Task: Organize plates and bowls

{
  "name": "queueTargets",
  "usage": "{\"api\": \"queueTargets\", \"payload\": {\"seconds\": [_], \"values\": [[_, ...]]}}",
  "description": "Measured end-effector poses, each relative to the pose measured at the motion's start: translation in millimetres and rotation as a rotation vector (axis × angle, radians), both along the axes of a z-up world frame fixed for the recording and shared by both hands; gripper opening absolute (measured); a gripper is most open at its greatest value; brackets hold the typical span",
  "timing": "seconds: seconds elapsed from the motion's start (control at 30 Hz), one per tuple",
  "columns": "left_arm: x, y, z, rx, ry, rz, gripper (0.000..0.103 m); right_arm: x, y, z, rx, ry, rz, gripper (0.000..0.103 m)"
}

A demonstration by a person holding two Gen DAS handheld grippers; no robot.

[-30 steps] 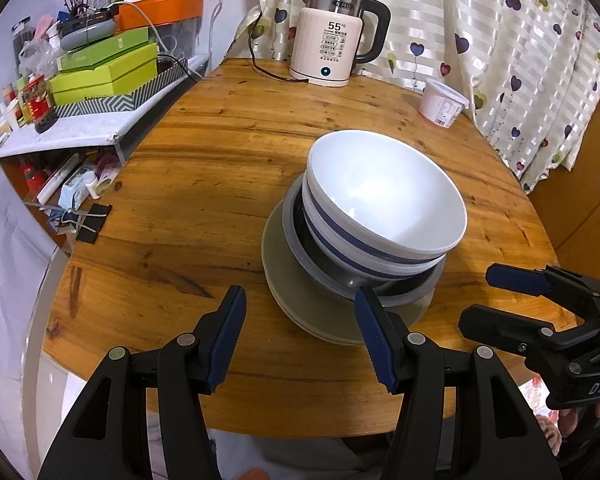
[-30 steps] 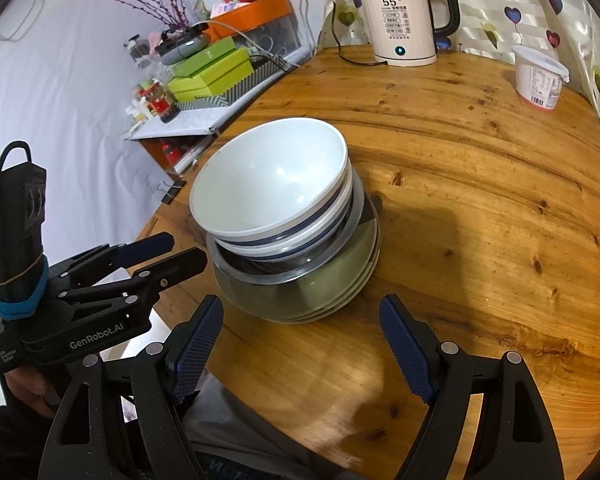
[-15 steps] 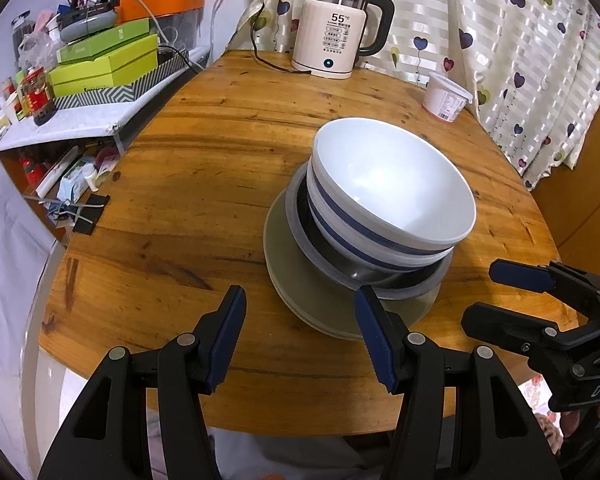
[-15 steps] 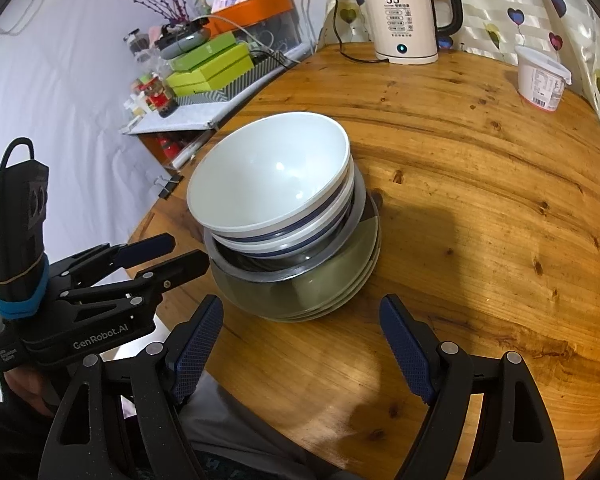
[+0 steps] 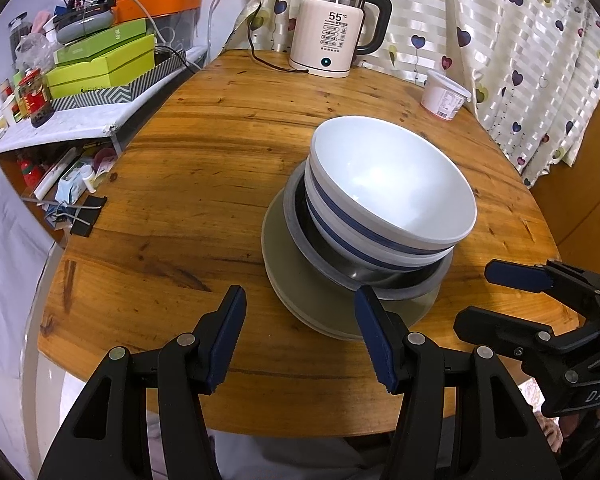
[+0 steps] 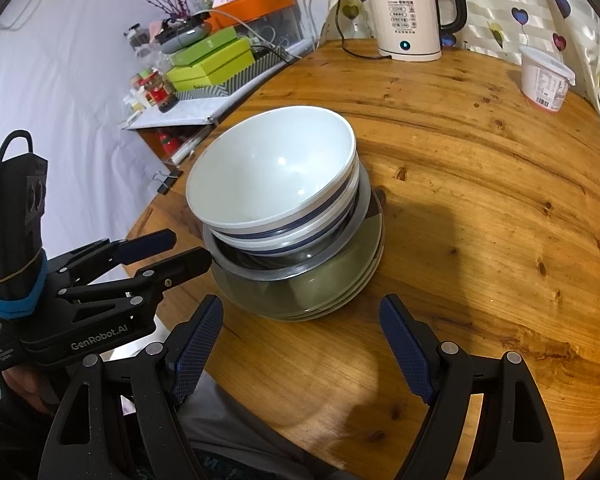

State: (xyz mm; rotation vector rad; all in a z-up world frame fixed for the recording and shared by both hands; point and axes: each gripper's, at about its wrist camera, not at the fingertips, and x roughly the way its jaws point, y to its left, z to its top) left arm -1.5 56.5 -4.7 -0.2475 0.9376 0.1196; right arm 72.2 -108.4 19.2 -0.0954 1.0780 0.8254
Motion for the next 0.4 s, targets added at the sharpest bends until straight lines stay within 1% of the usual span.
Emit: {"api": "queueTargets", "payload": {"seconds": [0.4], "values": [[0.3, -0.8, 1.8, 0.007, -0.001, -0.001, 0.058, 1.1, 0.9, -0.6, 0.0, 0.002, -0.001, 0.081]]}}
